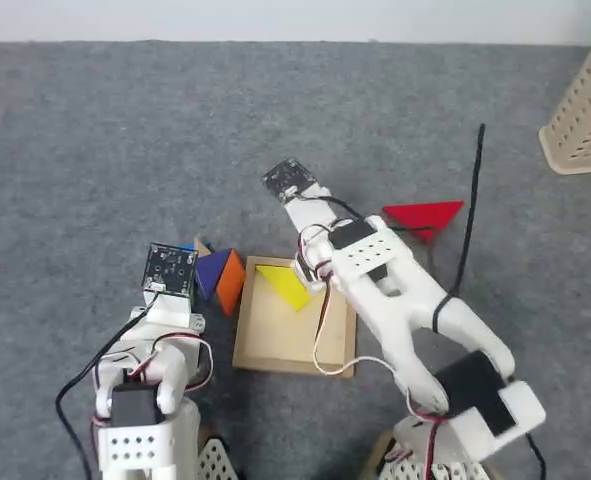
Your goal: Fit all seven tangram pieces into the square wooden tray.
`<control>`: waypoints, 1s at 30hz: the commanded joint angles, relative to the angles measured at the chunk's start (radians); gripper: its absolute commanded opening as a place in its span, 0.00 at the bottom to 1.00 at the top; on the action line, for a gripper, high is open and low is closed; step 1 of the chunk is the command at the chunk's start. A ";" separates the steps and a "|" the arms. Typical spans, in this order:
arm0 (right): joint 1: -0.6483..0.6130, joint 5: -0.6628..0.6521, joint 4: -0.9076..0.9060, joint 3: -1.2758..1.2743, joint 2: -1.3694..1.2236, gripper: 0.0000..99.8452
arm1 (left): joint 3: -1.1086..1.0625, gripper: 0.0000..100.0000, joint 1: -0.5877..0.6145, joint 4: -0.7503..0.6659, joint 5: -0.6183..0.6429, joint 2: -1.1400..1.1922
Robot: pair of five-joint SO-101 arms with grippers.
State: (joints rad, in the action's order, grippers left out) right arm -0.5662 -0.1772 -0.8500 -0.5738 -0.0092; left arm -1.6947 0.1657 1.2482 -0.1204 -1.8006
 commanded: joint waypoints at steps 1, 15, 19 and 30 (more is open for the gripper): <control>0.019 -0.015 0.010 0.046 -0.053 0.01 | 0.008 0.01 0.002 0.006 -0.008 0.000; 0.168 0.114 -0.171 -0.064 0.246 0.16 | 0.008 0.01 0.002 0.006 -0.008 0.000; 0.165 0.114 -0.113 -0.184 0.246 0.18 | 0.008 0.01 0.002 0.006 -0.008 0.000; 0.102 0.121 -0.107 -0.201 0.260 0.22 | 0.008 0.01 0.002 0.006 -0.008 0.000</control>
State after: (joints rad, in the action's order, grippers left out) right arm -0.4266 -0.0729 -0.9636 -0.7917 0.1826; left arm -1.6947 0.1642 1.2482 -0.1204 -1.8006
